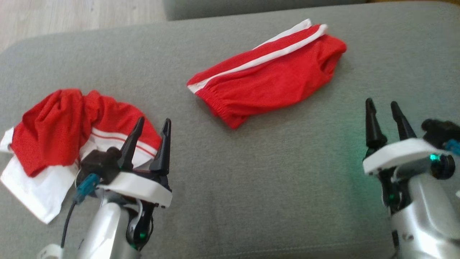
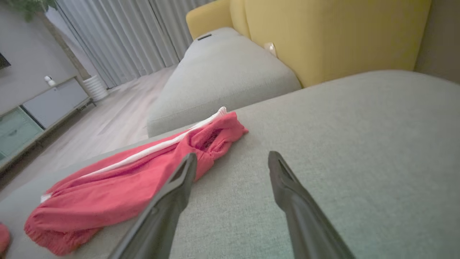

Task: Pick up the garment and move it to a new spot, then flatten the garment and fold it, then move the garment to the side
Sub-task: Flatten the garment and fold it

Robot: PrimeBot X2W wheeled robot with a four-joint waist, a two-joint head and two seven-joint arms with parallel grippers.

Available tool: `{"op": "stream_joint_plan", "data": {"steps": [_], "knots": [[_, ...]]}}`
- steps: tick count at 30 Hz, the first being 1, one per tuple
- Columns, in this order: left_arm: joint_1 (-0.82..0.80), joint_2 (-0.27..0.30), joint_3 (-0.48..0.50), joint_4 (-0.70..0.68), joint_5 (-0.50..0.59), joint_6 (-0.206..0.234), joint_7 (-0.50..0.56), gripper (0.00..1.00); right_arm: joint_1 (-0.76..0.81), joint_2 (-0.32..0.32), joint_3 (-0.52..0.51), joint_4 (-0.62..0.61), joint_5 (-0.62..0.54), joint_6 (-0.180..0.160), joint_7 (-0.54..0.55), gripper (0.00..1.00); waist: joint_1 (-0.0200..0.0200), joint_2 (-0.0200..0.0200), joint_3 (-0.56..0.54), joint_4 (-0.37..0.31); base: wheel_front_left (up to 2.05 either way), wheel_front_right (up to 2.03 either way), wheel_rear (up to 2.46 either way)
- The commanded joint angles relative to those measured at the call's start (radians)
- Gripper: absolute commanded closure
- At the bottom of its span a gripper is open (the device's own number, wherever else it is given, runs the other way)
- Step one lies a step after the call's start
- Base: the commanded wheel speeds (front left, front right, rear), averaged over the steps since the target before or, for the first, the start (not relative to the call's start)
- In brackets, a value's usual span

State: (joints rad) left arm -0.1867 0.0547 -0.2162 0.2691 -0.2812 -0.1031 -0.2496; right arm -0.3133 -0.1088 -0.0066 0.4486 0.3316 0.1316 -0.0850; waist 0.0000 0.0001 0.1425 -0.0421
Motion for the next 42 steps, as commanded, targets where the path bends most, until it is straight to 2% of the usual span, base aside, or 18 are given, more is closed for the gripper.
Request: {"op": "stream_joint_plan", "data": {"steps": [1,7,10,11,17,22,27,38,39,42], "knots": [[-0.052,0.002,0.031,-0.030,0.014,-0.004,-0.012,0.00,-0.063,0.011,0.003,-0.022,0.019,-0.001,0.014,0.00,0.0000,-0.0001,0.028,0.024,0.00,0.00,0.00],[-0.091,-0.002,0.011,-0.022,0.018,-0.015,-0.012,0.00,-0.189,0.047,-0.131,0.065,0.118,-0.001,0.140,0.00,0.0000,-0.0001,0.110,0.096,0.00,0.00,0.00],[-0.112,-0.003,0.002,-0.020,0.012,-0.019,-0.012,0.00,-0.273,0.054,-0.222,0.141,0.160,-0.001,0.202,0.00,0.0000,-0.0001,0.142,0.140,0.00,0.00,0.00],[-0.126,-0.004,-0.004,-0.021,0.006,-0.021,-0.012,0.00,-0.332,0.056,-0.283,0.197,0.174,-0.001,0.235,0.00,0.0000,-0.0001,0.160,0.174,0.00,0.00,0.00],[-0.149,-0.004,-0.042,0.001,-0.021,-0.023,-0.012,0.00,-0.482,0.048,-0.430,0.346,0.167,-0.001,0.314,0.00,0.0000,-0.0001,0.199,0.259,0.00,0.00,0.00],[-0.171,-0.004,-0.069,0.016,-0.030,-0.023,-0.012,0.00,-0.566,-0.004,-0.538,0.461,0.095,-0.001,0.336,0.00,0.0000,-0.0001,0.226,0.311,0.00,0.00,0.00],[-0.183,-0.004,-0.087,0.012,-0.040,-0.023,-0.012,0.00,-0.623,-0.038,-0.599,0.543,0.012,-0.001,0.335,0.00,0.0000,-0.0001,0.245,0.339,0.00,0.00,0.00],[-0.219,-0.004,-0.097,-0.016,-0.063,-0.009,-0.012,0.00,-0.754,-0.085,-0.646,0.658,-0.168,-0.001,0.356,0.01,0.0000,-0.0001,0.297,0.352,0.00,0.00,0.00],[-0.220,-0.004,-0.095,-0.017,-0.064,-0.008,-0.012,0.00,-0.763,-0.083,-0.642,0.660,-0.183,-0.001,0.351,0.99,0.0000,-0.0001,0.298,0.349,0.00,0.00,0.00],[-0.222,-0.004,-0.091,-0.014,-0.064,-0.008,-0.012,0.00,-0.783,-0.071,-0.635,0.662,-0.200,-0.001,0.321,1.00,0.0000,-0.0001,0.294,0.335,0.00,0.00,0.00]]}}
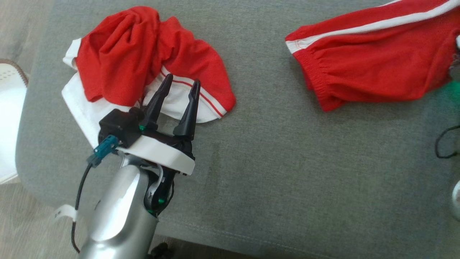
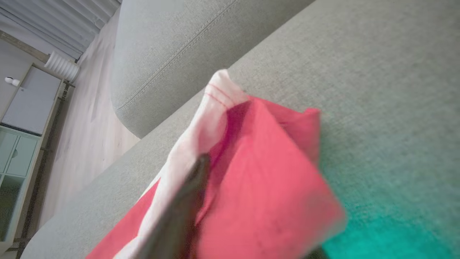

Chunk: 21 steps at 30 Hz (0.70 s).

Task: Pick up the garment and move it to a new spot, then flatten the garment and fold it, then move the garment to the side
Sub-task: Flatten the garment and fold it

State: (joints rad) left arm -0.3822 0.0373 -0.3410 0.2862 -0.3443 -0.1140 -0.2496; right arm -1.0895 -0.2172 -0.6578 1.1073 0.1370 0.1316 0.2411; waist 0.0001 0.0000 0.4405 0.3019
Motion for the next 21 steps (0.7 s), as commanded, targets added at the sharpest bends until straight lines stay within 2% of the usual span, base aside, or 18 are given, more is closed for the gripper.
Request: {"op": "stream_joint_plan", "data": {"steps": [1,10,21], "knots": [[-0.026,0.013,0.034,-0.031,0.000,0.003,-0.012,0.00,-0.007,0.037,0.016,0.003,-0.005,-0.001,-0.005,1.00,-0.0001,0.0000,-0.004,-0.009,0.00,0.00,0.00],[-0.013,0.013,0.049,-0.017,0.011,0.000,-0.012,0.00,0.045,0.068,0.061,-0.031,0.068,-0.001,-0.116,1.00,-0.0001,0.0000,-0.071,-0.079,0.00,0.00,0.00],[0.055,0.013,0.078,-0.001,0.028,-0.005,-0.012,0.00,0.269,0.084,0.076,-0.157,0.201,-0.001,-0.177,1.00,-0.0001,0.0000,-0.188,-0.180,0.00,0.00,0.00]]}}
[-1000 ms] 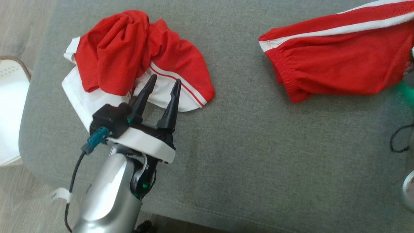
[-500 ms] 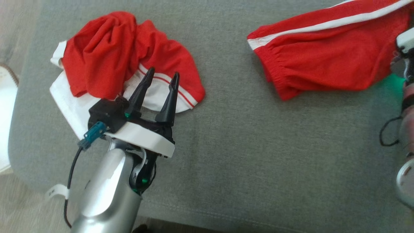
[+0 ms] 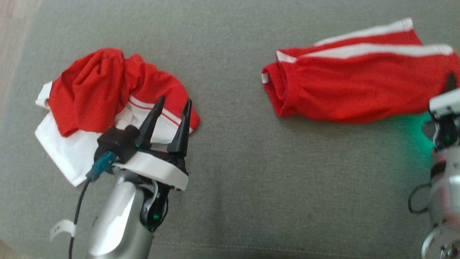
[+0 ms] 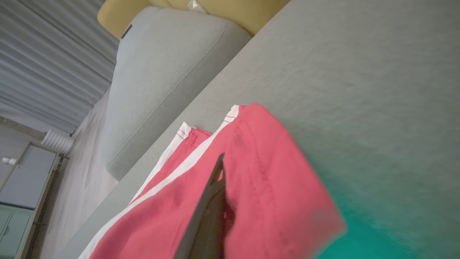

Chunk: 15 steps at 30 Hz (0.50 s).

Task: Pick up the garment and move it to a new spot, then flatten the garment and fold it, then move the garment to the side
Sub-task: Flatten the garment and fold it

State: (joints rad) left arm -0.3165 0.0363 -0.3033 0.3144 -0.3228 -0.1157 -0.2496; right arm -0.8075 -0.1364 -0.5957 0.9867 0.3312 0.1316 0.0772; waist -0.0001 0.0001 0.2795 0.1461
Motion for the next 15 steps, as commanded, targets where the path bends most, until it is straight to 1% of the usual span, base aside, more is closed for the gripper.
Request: {"op": "stream_joint_plan", "data": {"steps": [1,5,10,15], "knots": [[-0.005,0.014,0.040,-0.028,0.007,-0.004,-0.012,0.00,0.010,0.002,0.001,-0.047,0.015,-0.001,-0.016,1.00,0.0001,-0.0001,-0.035,-0.028,0.00,0.00,0.00],[0.017,0.014,0.044,-0.023,0.010,-0.006,-0.012,0.00,0.087,0.009,-0.040,-0.094,0.027,-0.001,-0.014,1.00,0.0001,-0.0001,-0.067,-0.038,0.00,0.00,0.00],[0.046,0.014,0.054,-0.030,0.012,-0.007,-0.012,0.00,0.156,0.040,-0.053,-0.164,0.026,-0.001,0.006,1.00,0.0001,-0.0001,-0.084,-0.046,0.00,0.00,0.00],[0.057,0.014,0.055,-0.033,0.011,-0.008,-0.012,0.00,0.182,0.061,-0.052,-0.210,0.015,-0.001,0.010,1.00,0.0001,-0.0001,-0.084,-0.043,0.00,0.00,0.00]]}}
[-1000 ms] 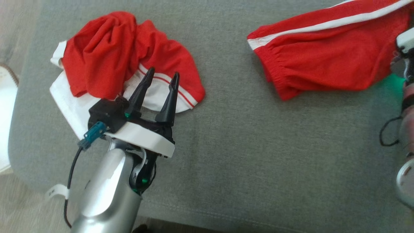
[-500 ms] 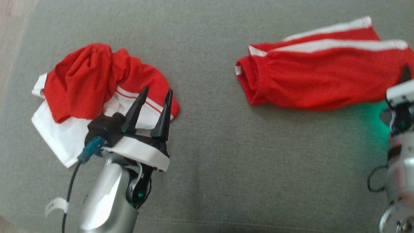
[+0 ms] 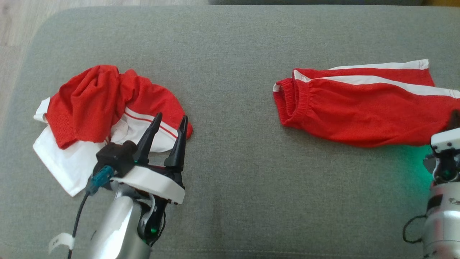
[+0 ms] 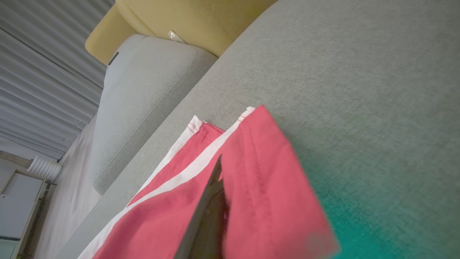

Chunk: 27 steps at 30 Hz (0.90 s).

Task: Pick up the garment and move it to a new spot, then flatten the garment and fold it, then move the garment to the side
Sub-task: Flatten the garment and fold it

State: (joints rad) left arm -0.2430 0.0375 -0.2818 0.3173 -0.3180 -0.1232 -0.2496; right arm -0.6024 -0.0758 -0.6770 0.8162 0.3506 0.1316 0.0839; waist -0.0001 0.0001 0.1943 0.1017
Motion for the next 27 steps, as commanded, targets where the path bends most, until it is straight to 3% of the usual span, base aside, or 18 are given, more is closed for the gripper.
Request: {"op": "stream_joint_plan", "data": {"steps": [1,12,27], "knots": [[-0.016,0.013,0.033,-0.035,0.006,-0.001,-0.012,0.00,-0.023,0.004,0.038,-0.049,-0.002,-0.001,0.003,1.00,0.0001,-0.0001,0.001,0.003,0.00,0.00,0.00],[-0.015,0.013,0.032,-0.026,0.009,-0.003,-0.012,0.00,-0.018,0.020,0.193,-0.129,0.072,-0.001,-0.012,1.00,0.0001,-0.0001,-0.014,0.024,0.00,0.00,0.00],[0.012,0.013,0.037,-0.023,0.001,0.000,-0.012,0.00,0.081,0.025,0.650,-0.322,0.293,-0.001,0.012,1.00,0.0001,-0.0001,-0.077,0.090,0.00,0.00,0.00]]}}
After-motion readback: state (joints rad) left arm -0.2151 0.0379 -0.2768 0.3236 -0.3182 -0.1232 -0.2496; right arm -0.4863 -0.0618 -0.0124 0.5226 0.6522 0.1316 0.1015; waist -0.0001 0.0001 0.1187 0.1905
